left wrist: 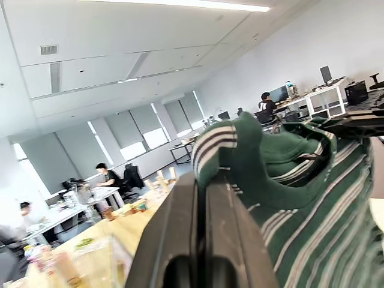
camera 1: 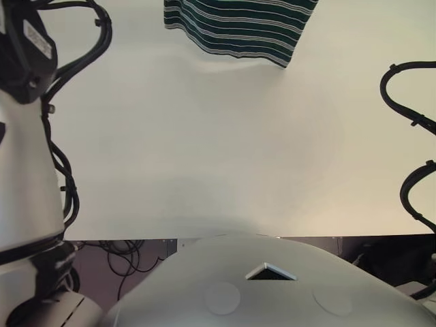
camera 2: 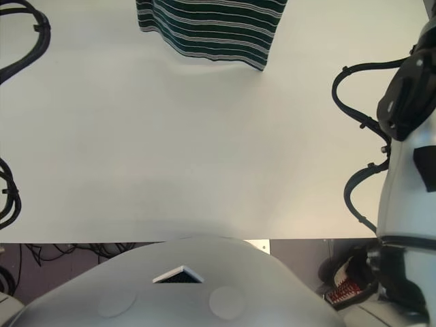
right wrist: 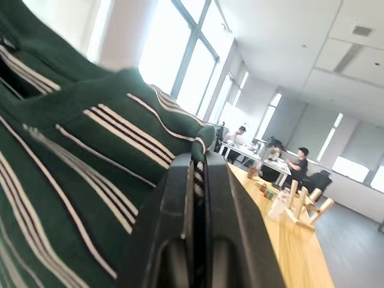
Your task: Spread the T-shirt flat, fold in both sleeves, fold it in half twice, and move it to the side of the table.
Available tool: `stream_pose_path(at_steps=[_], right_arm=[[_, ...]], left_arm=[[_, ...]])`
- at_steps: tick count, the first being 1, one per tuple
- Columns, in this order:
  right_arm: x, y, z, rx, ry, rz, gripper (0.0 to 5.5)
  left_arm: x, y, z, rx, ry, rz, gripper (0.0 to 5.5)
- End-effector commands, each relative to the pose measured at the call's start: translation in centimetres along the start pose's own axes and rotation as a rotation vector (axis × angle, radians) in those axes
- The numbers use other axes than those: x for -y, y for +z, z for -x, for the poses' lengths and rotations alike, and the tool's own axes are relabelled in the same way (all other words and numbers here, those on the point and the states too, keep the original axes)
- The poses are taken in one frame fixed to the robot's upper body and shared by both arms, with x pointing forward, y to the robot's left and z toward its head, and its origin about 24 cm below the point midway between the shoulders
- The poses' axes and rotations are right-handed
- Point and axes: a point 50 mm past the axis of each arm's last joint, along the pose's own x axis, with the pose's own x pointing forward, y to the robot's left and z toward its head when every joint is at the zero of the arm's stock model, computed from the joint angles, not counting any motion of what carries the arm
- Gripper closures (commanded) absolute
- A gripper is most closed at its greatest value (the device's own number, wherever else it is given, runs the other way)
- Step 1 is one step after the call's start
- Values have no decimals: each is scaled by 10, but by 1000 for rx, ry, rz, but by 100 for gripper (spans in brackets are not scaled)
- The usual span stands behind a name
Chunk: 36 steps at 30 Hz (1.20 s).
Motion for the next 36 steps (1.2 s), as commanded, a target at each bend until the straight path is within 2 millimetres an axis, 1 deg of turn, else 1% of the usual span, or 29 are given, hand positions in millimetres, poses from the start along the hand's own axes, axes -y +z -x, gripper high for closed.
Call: stream_pose_path(at_steps=[1, 3, 5, 8, 9, 13, 16, 18, 20, 23, 26, 30, 32, 33, 34, 35, 36], right_arm=[[-6, -7, 18, -9, 93, 26, 550], [-11, -10, 33, -18, 144, 29, 550], [-21, -11, 49, -30, 202, 34, 550], [-43, -9, 74, -65, 302, 39, 550], [-48, -8, 82, -77, 321, 35, 550], [-68, -4, 116, -134, 389, 13, 550], [-94, -4, 146, -205, 508, -17, 550], [-113, -6, 166, -266, 604, -46, 550], [-130, -14, 185, -362, 707, -55, 550], [-146, -22, 206, -468, 816, -50, 550], [-158, -27, 220, -538, 894, -41, 550], [-181, -42, 245, -624, 1035, -25, 550], [-190, -49, 254, -655, 1078, -11, 550], [-193, -55, 258, -677, 1093, -2, 550], [-197, -61, 262, -696, 1107, 3, 550], [-200, -66, 265, -713, 1120, 6, 523], [-203, -70, 268, -728, 1134, -4, 507]], left_arm=[[-7, -18, 36, -58, -134, 23, 550], [-4, -26, 54, -88, -257, 25, 550], [-1, -34, 75, -131, -372, 12, 550], [14, -39, 103, -172, -487, -11, 550], [23, -39, 109, -180, -525, -16, 550], [68, -36, 138, -235, -699, -42, 550], [101, -38, 160, -309, -799, -52, 550], [121, -43, 174, -354, -853, -38, 550], [147, -55, 185, -412, -924, -22, 550], [176, -68, 199, -477, -1005, 1, 550], [195, -79, 209, -548, -1058, 2, 550], [220, -88, 218, -585, -1117, 18, 550], [228, -92, 222, -601, -1133, 55, 550], [233, -95, 225, -608, -1139, 84, 524], [237, -98, 227, -617, -1148, 108, 516], [242, -101, 230, -624, -1160, 129, 502], [246, -103, 232, -630, -1174, 146, 483]])
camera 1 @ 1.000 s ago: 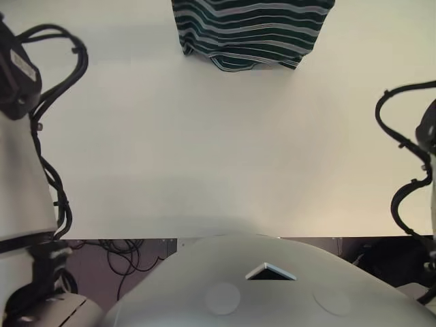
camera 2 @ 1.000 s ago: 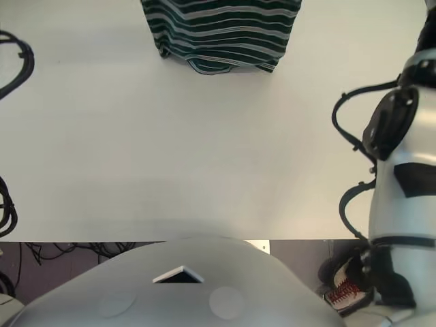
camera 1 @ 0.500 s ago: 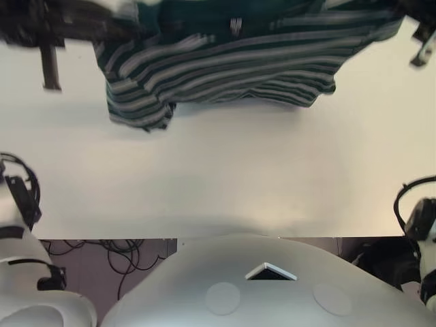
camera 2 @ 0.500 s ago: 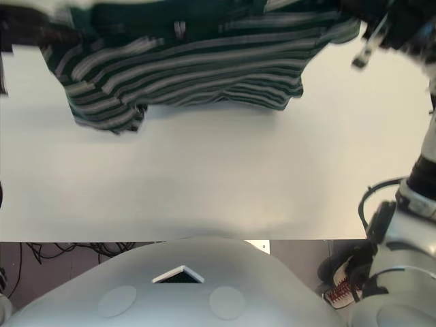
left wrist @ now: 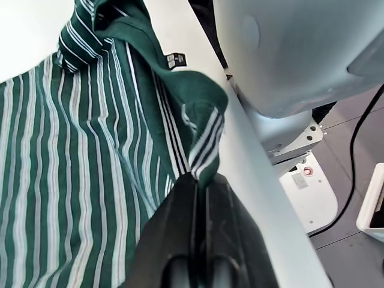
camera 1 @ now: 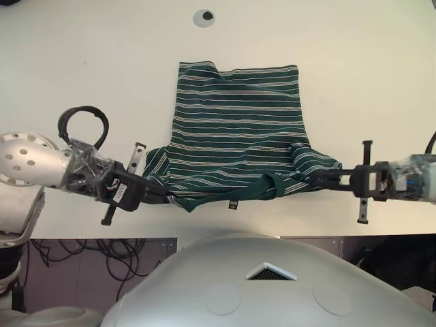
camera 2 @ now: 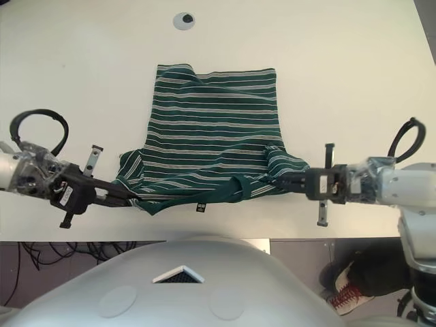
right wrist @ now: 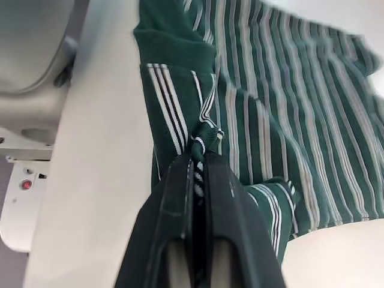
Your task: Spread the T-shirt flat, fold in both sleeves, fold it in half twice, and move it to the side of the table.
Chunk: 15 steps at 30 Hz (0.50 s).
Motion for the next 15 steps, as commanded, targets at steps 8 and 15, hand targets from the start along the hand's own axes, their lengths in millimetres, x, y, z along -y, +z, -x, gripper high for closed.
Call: stream_pose_path(at_steps=[8, 15], right_arm=[[-22, -14, -2, -40, 161, -112, 374], [-17, 10, 34, 140, 111, -160, 358]], left_arm=[[13, -23, -5, -97, -58, 45, 427], [-25, -7, 8, 128, 206, 12, 427]])
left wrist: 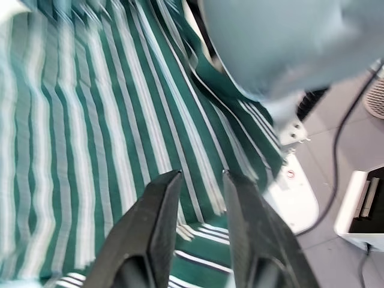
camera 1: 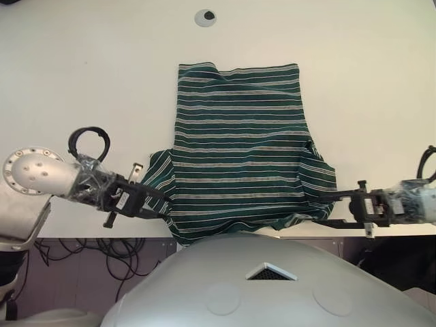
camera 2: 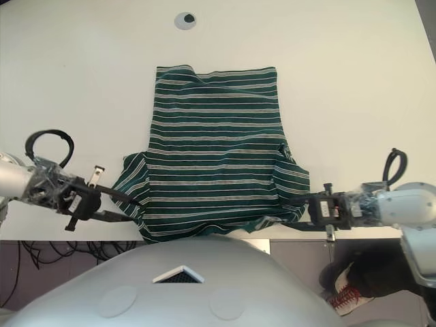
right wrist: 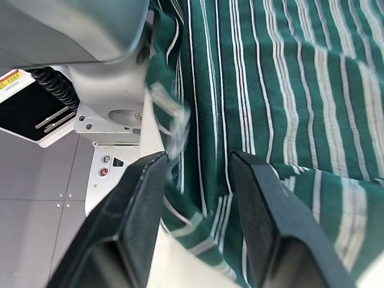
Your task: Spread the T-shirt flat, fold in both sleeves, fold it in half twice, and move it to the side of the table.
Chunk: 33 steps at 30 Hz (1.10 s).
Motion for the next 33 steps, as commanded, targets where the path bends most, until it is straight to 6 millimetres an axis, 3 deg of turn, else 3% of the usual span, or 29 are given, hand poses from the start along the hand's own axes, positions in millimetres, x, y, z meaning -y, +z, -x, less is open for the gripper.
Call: stream_pose_path(at_steps=[1, 3, 6, 9, 12, 16, 19, 25, 30, 33], right_arm=[[0, 20, 16, 101, -28, 20, 358], [4, 26, 21, 117, -61, 38, 358], [43, 37, 20, 198, -302, 71, 376], [92, 33, -3, 267, -539, 10, 420], [122, 18, -34, 249, -639, -112, 475], [143, 0, -64, 204, -679, -226, 542], [154, -20, -77, 144, -710, -267, 549], [171, -44, -97, 0, -748, -224, 549], [206, -39, -109, -19, -861, -170, 549], [215, -35, -111, 13, -896, -150, 549]], left_arm=[[-30, 7, 0, 95, 203, -35, 427], [-44, 8, -6, 115, 290, -36, 427], [-65, 7, -20, 139, 413, -32, 445], [-87, -8, -41, 68, 543, -38, 484], [-100, -26, -64, 0, 584, -18, 533], [-113, -61, -79, -74, 663, 111, 550], [-120, -83, -82, -180, 714, 123, 550], [-131, -95, -88, -239, 746, 147, 550], [-155, -106, -90, -293, 807, 192, 550], [-162, -106, -90, -282, 822, 203, 550]])
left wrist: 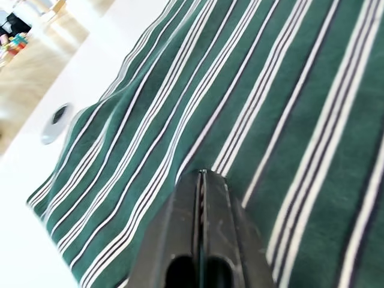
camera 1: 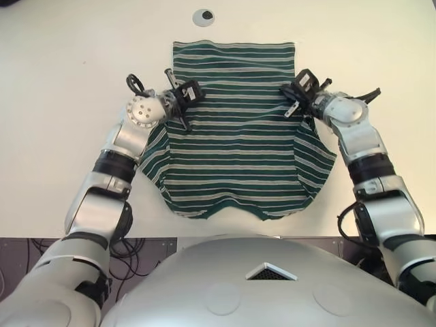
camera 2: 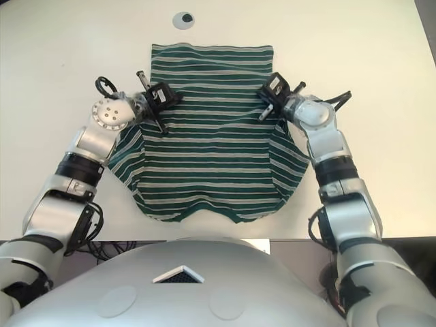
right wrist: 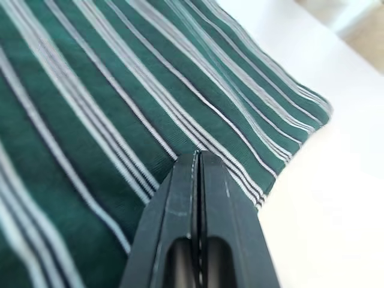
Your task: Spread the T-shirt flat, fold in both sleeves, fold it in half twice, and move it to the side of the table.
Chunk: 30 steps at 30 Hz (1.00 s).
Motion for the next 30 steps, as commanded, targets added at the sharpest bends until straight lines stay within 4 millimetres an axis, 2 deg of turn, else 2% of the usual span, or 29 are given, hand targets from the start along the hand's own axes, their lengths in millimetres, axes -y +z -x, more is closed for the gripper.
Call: stream_pose_path(at_steps=[1, 5, 8, 10, 13, 16, 18, 20, 23, 26, 30], right_arm=[[-1, -3, -9, 5, -23, -11, 549], [15, 22, 3, 260, -125, -66, 549], [20, 47, 26, 457, -204, -40, 549], [6, 60, 44, 533, -210, -22, 549], [-37, 60, 69, 536, -167, -71, 550], [-72, 48, 77, 462, -134, -155, 550], [-89, 41, 78, 414, -120, -211, 550], [-96, 36, 76, 383, -127, -247, 550], [-99, 25, 71, 336, -147, -279, 550], [-99, 14, 68, 291, -159, -291, 550], [-104, -4, 63, 185, -163, -260, 550]], left_arm=[[15, -25, -5, -102, -34, 38, 550], [-12, 3, 10, 132, 111, 9, 550], [-31, 29, 46, 352, 227, 55, 550], [-31, 33, 76, 421, 242, 154, 550], [-14, 14, 121, 361, 184, 382, 504], [-3, -15, 160, 243, 176, 560, 465], [4, -34, 183, 163, 171, 667, 437], [9, -45, 195, 113, 162, 738, 408], [20, -65, 207, 49, 136, 855, 353], [34, -81, 210, 27, 82, 1002, 307], [51, -92, 195, 10, 9, 1167, 307]])
